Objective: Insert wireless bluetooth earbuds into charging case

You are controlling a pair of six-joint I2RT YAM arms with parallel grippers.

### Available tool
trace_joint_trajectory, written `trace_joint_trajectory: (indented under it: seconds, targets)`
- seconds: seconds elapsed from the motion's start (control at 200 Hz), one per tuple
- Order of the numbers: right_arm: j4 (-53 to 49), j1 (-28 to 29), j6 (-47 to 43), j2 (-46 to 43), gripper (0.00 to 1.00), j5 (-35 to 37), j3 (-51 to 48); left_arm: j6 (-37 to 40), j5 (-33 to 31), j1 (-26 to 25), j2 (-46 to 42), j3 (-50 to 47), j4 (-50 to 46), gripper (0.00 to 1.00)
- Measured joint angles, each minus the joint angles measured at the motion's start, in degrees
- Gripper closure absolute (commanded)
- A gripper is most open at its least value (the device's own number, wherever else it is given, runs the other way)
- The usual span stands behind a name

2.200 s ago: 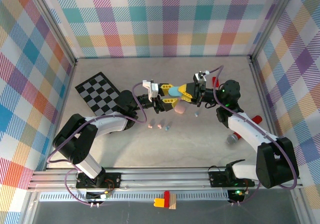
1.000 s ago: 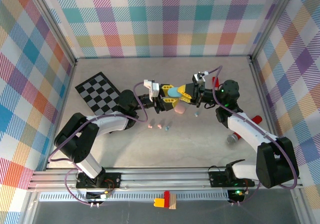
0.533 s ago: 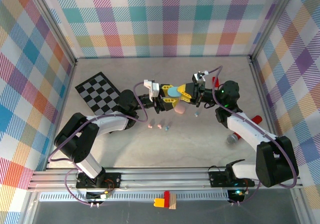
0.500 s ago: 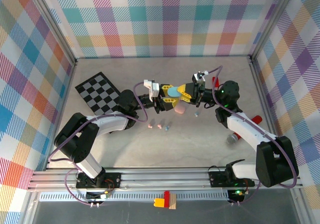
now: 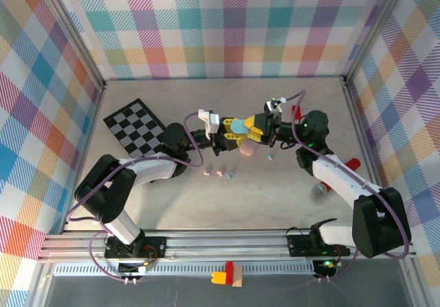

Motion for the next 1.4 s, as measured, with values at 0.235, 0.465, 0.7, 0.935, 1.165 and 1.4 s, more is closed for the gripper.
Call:
trace_joint_trajectory:
  seconds: [0.235, 0.465, 0.7, 0.935, 1.165, 1.4]
  targets:
    - [-18.88, -1.92, -15.96, -6.45, 0.18, 3.74, 0.57, 0.11, 0.92, 0.02, -0.02, -1.18, 0.28, 0.66]
    - [-53.53, 0.2, -50.95, -17.46, 0.13, 16.81, 11.93, 1.92, 2.08, 0.02, -1.97, -3.85, -3.96, 0.66]
    - [-71.95, 8.74, -79.12, -21.51, 0.13, 26.77, 20.02, 1.92, 5.38, 0.02, -2.71, -4.13, -6.19, 0.66]
    - [-79.03, 17.07, -91.47, -15.08, 0.13, 38.18, 22.18, 1.92, 7.06, 0.02, -3.1, -4.13, -8.26, 0.66]
    - [-79.32, 17.18, -94.36, -11.93, 0.14, 42.95, 22.21, 1.92, 8.11, 0.02, -3.89, -4.13, -8.9, 0.66]
    - [-78.2, 17.31, -94.38, -12.02, 0.14, 45.55, 22.23, 1.92, 7.67, 0.02, -3.89, -4.15, -9.31, 0.65]
